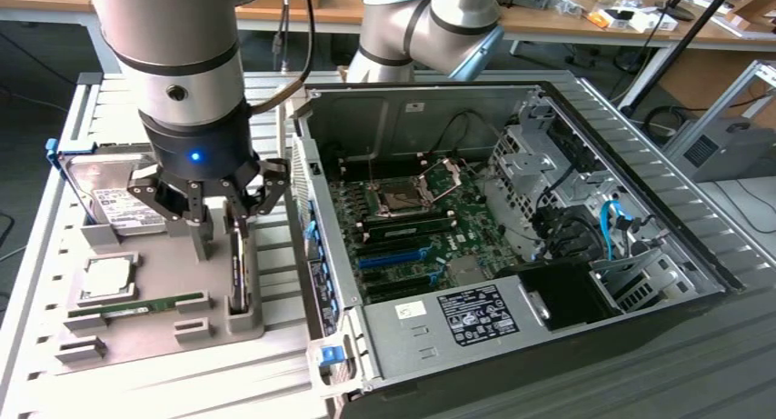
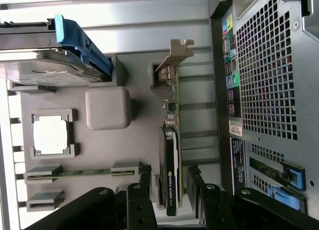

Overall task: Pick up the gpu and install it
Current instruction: 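Pick up the gpu and move the gpu toward the slot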

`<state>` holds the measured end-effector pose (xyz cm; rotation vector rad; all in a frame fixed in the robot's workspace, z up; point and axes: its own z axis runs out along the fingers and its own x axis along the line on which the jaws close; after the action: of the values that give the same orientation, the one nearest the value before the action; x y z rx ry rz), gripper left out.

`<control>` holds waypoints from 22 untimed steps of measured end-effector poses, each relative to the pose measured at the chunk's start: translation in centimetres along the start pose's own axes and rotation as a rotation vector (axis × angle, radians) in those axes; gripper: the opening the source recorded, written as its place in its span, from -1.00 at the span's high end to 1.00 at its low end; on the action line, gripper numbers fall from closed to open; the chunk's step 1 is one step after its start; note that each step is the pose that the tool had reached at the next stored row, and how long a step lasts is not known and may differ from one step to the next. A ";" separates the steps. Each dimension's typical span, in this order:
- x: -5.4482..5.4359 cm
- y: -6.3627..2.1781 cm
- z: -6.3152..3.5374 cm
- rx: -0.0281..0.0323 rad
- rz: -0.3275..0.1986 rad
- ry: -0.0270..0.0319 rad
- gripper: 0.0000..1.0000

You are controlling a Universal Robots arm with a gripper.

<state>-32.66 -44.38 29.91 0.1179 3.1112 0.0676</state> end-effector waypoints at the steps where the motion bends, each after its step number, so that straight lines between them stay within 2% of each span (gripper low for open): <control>1: 0.0 0.00 0.06 0.0000 0.000 0.0000 0.15; 22: -0.5 -0.04 1.80 0.0000 0.000 0.0000 0.15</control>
<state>-32.12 -44.38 28.12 0.1179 3.1112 0.0676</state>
